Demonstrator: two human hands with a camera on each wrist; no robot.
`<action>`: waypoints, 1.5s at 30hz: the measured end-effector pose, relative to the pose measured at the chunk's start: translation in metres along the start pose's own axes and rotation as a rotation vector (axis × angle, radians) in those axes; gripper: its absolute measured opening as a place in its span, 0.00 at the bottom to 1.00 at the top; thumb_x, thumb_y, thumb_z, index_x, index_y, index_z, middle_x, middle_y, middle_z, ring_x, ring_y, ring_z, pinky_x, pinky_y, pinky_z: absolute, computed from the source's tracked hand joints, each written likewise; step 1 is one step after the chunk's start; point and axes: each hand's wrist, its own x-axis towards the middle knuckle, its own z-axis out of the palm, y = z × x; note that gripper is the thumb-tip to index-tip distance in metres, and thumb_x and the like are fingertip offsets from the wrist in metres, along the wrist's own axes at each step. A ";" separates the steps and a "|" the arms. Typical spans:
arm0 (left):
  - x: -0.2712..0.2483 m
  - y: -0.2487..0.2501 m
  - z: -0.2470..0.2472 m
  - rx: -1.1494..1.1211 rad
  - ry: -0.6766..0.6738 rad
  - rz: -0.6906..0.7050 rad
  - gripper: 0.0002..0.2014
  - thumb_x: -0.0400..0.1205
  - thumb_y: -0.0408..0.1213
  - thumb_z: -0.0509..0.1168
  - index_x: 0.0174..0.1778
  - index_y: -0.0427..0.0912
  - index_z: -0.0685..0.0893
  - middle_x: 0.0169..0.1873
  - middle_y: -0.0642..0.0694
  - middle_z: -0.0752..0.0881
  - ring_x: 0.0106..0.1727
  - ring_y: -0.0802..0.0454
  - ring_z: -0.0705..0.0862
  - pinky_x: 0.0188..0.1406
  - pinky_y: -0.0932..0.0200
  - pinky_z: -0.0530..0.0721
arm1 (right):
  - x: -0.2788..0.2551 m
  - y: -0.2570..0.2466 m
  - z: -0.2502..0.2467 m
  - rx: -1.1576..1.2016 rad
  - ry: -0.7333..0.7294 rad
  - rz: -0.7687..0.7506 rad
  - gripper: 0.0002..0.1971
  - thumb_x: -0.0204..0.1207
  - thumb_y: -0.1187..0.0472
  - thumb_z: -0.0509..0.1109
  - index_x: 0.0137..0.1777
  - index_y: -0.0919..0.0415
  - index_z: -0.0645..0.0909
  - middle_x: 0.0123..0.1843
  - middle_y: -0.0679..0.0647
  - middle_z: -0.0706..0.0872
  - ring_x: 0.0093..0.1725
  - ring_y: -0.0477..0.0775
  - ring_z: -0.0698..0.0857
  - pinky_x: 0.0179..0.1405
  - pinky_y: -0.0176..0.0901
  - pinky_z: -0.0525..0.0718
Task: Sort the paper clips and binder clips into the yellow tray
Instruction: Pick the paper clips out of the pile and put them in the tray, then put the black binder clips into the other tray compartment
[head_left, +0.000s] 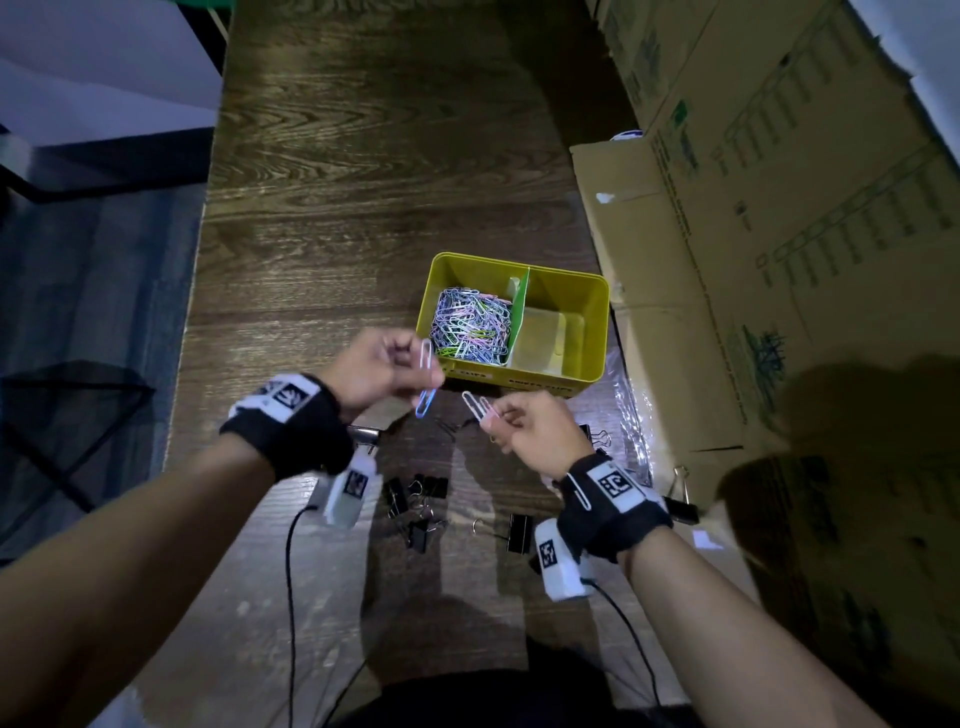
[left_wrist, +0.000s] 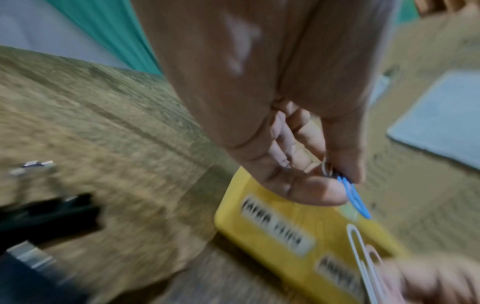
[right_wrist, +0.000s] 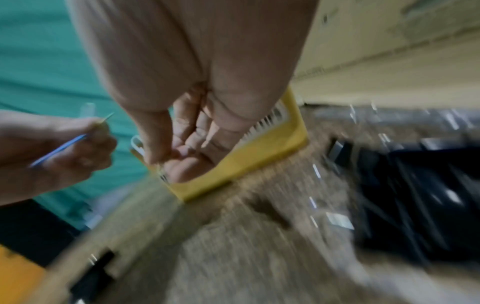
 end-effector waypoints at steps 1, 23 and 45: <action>0.005 0.014 -0.002 -0.039 0.019 0.039 0.09 0.71 0.18 0.69 0.33 0.36 0.79 0.23 0.48 0.86 0.22 0.58 0.81 0.22 0.66 0.82 | -0.004 -0.006 -0.005 0.051 0.024 -0.032 0.04 0.76 0.59 0.73 0.42 0.58 0.85 0.38 0.61 0.89 0.32 0.52 0.84 0.43 0.50 0.87; 0.023 0.000 -0.029 0.241 0.512 0.147 0.10 0.79 0.33 0.65 0.40 0.53 0.87 0.40 0.46 0.88 0.41 0.49 0.88 0.43 0.52 0.89 | 0.062 -0.074 -0.033 -0.548 0.259 -0.122 0.20 0.77 0.53 0.71 0.68 0.58 0.80 0.62 0.61 0.84 0.60 0.61 0.83 0.57 0.50 0.82; -0.060 -0.130 0.059 0.868 0.003 0.074 0.46 0.69 0.76 0.26 0.78 0.59 0.60 0.82 0.49 0.48 0.80 0.56 0.38 0.79 0.39 0.40 | -0.065 0.128 -0.005 -0.510 0.260 0.236 0.41 0.69 0.22 0.38 0.81 0.37 0.51 0.85 0.56 0.37 0.82 0.58 0.33 0.74 0.60 0.29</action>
